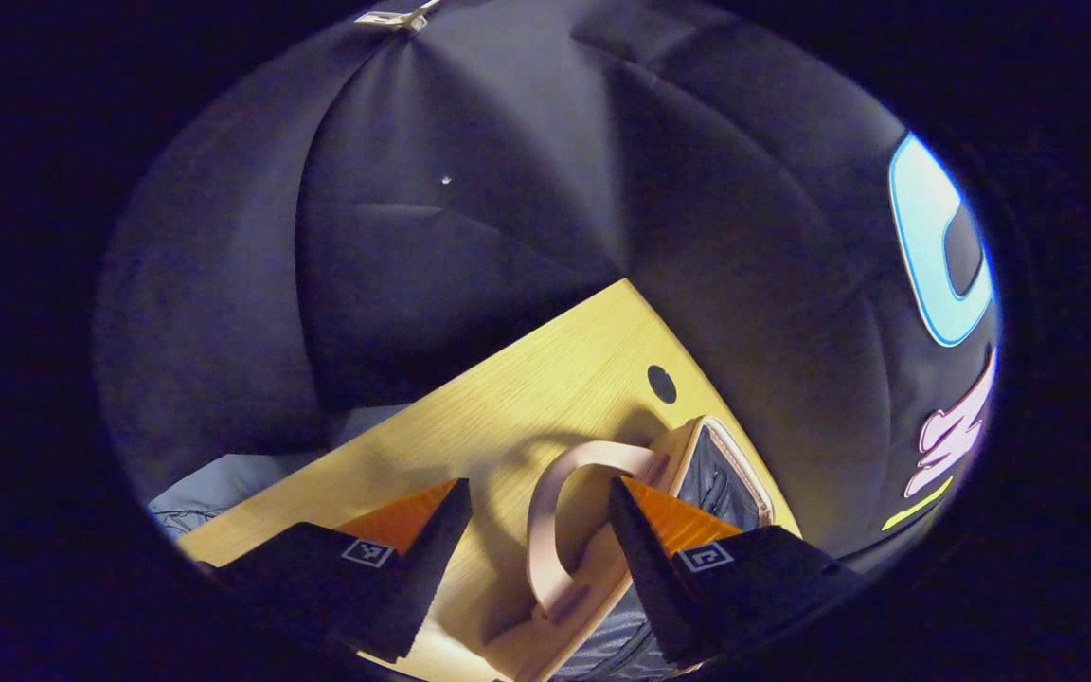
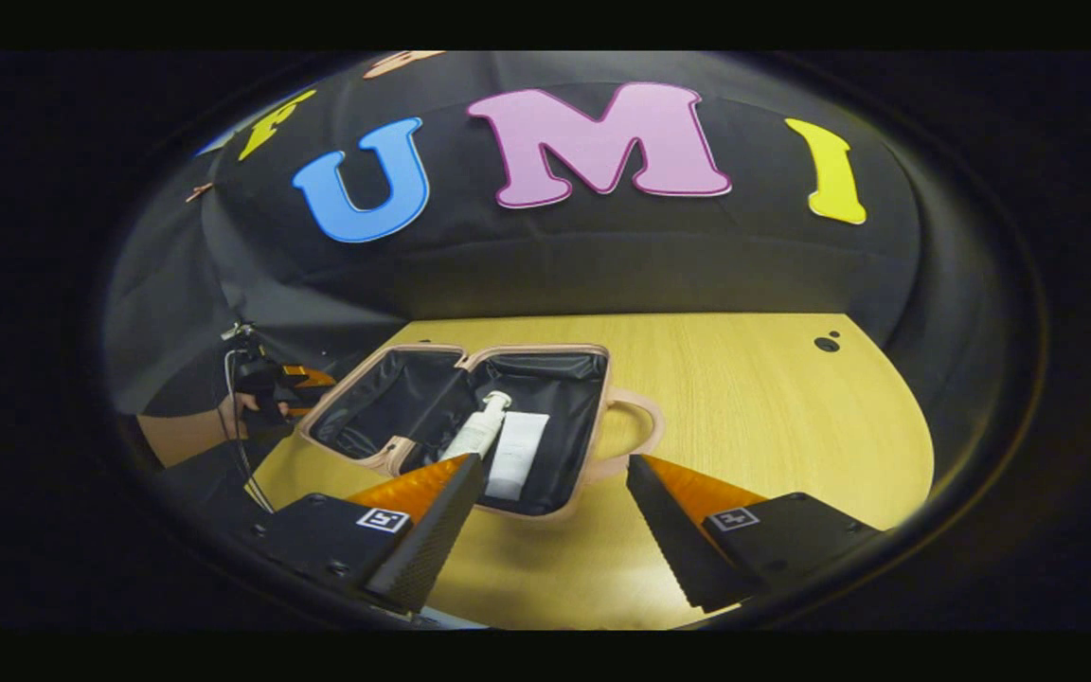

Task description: First open the suitcase, pack the skin care products into it, and then close the suitcase.

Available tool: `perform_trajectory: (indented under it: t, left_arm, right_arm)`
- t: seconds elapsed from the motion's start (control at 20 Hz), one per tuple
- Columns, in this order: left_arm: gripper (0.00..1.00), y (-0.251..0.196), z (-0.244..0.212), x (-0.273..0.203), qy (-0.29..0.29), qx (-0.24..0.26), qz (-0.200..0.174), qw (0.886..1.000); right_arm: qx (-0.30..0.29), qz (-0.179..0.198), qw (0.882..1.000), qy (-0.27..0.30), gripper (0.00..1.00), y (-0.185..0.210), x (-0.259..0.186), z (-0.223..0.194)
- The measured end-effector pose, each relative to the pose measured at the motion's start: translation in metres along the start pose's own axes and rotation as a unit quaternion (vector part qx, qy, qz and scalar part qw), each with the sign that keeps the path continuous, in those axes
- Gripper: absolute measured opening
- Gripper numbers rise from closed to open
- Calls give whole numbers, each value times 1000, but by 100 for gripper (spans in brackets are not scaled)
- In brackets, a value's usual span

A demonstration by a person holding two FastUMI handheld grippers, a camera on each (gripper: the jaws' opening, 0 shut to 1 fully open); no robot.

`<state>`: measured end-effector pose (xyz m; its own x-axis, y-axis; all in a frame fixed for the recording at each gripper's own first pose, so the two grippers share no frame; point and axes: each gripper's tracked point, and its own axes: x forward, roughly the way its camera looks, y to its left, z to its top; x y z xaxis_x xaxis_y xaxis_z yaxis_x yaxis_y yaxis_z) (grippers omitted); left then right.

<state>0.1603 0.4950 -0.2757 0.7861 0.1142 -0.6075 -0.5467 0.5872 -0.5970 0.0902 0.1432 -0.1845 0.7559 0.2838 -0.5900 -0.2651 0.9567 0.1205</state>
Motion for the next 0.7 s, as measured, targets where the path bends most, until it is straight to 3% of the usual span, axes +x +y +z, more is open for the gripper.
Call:
perform_trajectory:
  t: [0.15,0.3,0.55,0.6,0.7]
  left_arm:
    - [85,2,-6,8,19,-1,6,1000]
    - [17,1,-9,6,17,1,24,1000]
    - [14,-31,15,-36,-50,83,14,995]
    - [7,-41,26,-52,-72,100,1,992]
    - [6,-92,43,-115,-118,120,-64,984]
  right_arm:
    - [-10,-18,1000,1,98,-16,-1,-4]
    - [-20,-40,999,2,98,-33,-1,-7]
    - [-2,-41,999,1,98,-42,-4,-3]
    - [5,-38,999,-1,98,-42,-6,0]
    - [4,-32,999,-10,97,-46,-9,7]
